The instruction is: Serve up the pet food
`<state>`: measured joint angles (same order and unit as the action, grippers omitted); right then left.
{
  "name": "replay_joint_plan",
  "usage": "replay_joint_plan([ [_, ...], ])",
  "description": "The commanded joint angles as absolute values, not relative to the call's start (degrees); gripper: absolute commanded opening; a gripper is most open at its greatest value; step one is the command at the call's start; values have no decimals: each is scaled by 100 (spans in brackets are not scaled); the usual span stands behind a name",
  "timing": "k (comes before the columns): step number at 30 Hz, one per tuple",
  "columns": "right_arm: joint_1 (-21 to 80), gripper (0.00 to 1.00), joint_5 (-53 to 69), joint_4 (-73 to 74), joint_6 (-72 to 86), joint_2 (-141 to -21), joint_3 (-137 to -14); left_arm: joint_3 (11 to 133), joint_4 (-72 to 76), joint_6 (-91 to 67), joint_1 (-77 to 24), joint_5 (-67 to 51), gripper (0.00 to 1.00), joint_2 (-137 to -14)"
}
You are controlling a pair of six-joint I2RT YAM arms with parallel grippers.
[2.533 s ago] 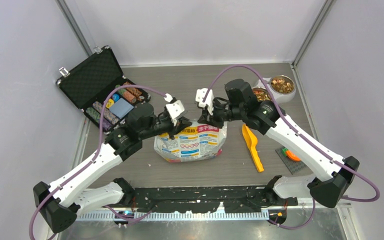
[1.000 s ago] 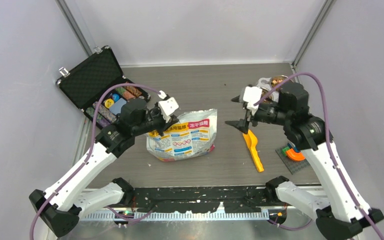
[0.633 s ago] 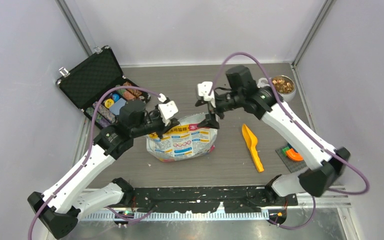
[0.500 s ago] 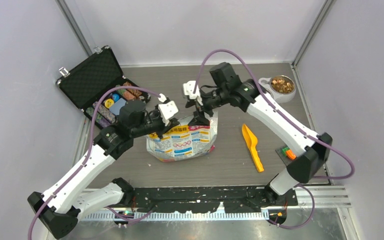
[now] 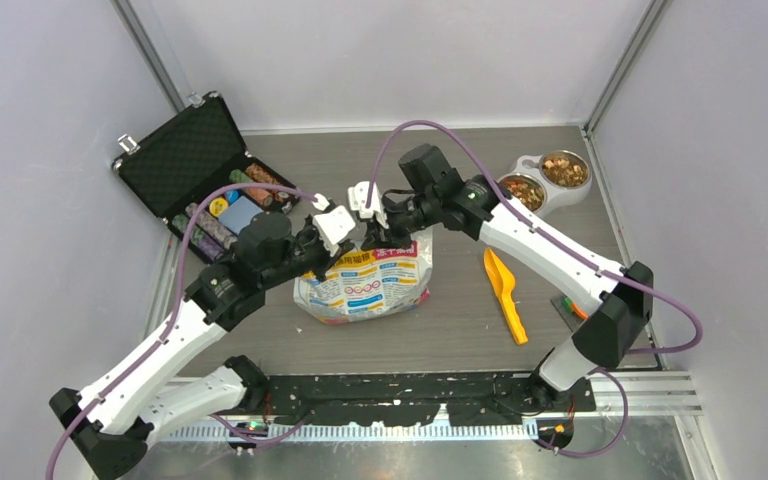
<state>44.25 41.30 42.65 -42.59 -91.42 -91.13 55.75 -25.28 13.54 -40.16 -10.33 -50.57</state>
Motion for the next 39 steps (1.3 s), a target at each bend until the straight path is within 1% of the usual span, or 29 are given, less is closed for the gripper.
replay_joint_plan([
  [1, 4377, 5, 3242, 3797, -3509, -8348, -8646, 5288, -3259, 1422, -3799, 1567, 0, -4691],
  [3, 4363, 5, 2926, 3722, -3354, -8279, -8566, 5246, -3417, 1437, -3692, 1907, 0, -4659],
  [8, 4293, 5, 2629, 3774, -3322, -8205, -8514, 5225, -3611, 1603, -3400, 2007, 0, -4665],
  [11, 4251, 5, 2480, 3910, -3406, -8122, -8466, 5229, -3692, 1726, -3055, 2148, 0, -4749],
  [15, 4070, 5, 2562, 4026, -3572, -7982, -8367, 5220, -3629, 1968, -2430, 1635, 0, -4798],
  [18, 3919, 5, 2568, 4109, -3584, -7999, -8402, 5238, -3637, 2180, -2142, 1227, 6, -4820],
  [20, 3833, 5, 2564, 4142, -3568, -8021, -8429, 5198, -3604, 2286, -2085, 1251, 6, -4790],
  [25, 3644, 5, 2513, 4245, -3542, -8053, -8485, 4942, -3365, 2487, -1852, 1443, 5, -4588],
  [27, 3596, 5, 2470, 4319, -3561, -8088, -8525, 4931, -3282, 2472, -1679, 1328, 0, -4555],
  [28, 3584, 5, 2461, 4343, -3574, -8113, -8567, 4938, -3236, 2470, -1604, 1301, 0, -4560],
  [32, 3564, 5, 2434, 4367, -3585, -8117, -8616, 5084, -3122, 2421, -1318, 1633, 0, -4659],
  [39, 3535, 5, 2351, 4448, -3610, -8246, -8674, 5274, -2916, 2331, -1252, 2564, 0, -4816],
])
